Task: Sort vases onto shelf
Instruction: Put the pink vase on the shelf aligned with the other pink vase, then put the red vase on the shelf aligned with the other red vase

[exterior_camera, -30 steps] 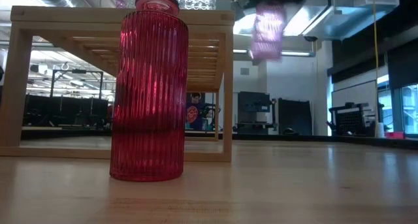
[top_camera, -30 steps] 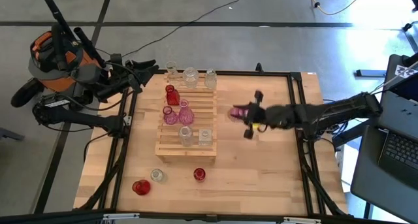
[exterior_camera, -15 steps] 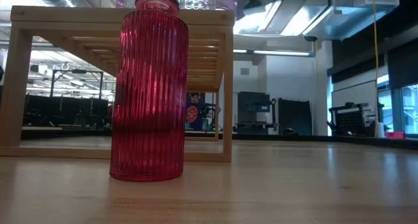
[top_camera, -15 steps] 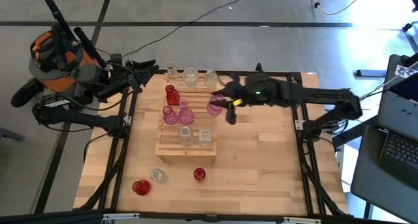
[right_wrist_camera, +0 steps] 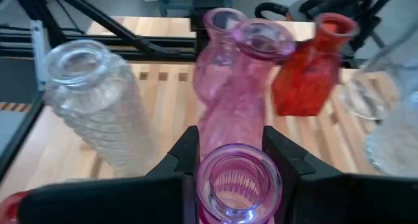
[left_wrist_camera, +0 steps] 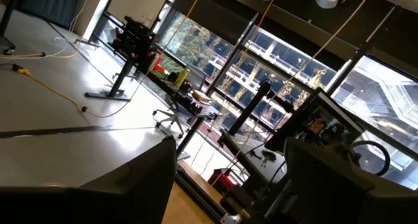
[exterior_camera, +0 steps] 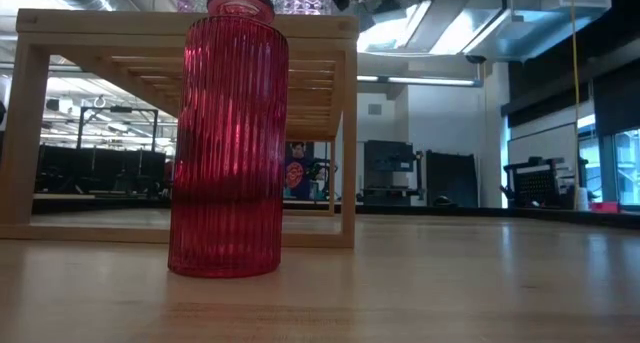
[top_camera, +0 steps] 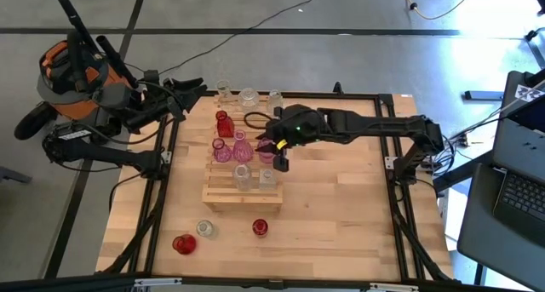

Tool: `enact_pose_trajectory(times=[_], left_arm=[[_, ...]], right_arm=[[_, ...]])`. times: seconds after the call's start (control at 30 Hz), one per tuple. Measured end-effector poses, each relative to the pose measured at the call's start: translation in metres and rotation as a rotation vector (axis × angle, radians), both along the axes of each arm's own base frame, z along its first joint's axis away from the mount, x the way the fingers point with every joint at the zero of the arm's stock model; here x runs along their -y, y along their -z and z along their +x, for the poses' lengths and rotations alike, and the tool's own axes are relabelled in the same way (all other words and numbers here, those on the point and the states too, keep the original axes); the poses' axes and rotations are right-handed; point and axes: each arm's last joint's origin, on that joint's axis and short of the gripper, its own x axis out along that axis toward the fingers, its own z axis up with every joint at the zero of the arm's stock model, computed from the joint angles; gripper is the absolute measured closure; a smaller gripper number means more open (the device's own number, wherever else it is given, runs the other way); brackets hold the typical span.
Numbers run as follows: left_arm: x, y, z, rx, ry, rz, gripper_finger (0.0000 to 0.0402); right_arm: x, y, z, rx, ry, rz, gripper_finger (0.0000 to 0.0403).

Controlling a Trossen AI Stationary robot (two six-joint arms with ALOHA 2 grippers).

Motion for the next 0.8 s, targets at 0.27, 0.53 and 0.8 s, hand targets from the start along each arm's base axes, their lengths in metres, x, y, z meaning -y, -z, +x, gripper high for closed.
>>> enact_pose_trajectory(times=[0.27, 0.53, 0.8], left_arm=[[0.000, 0.000, 0.000, 0.000, 0.000, 0.000, 0.0127], [0.000, 0.000, 0.000, 0.000, 0.000, 0.000, 0.0127], [0.000, 0.000, 0.000, 0.000, 0.000, 0.000, 0.0127]], right_arm=[[-0.003, 0.005, 0.004, 0.009, 0.011, 0.016, 0.0298], [-0.001, 0.004, 0.004, 0.014, 0.042, -0.029, 0.0206], [-0.001, -0.010, 0.001, 0.069, 0.024, -0.071, 0.0163]])
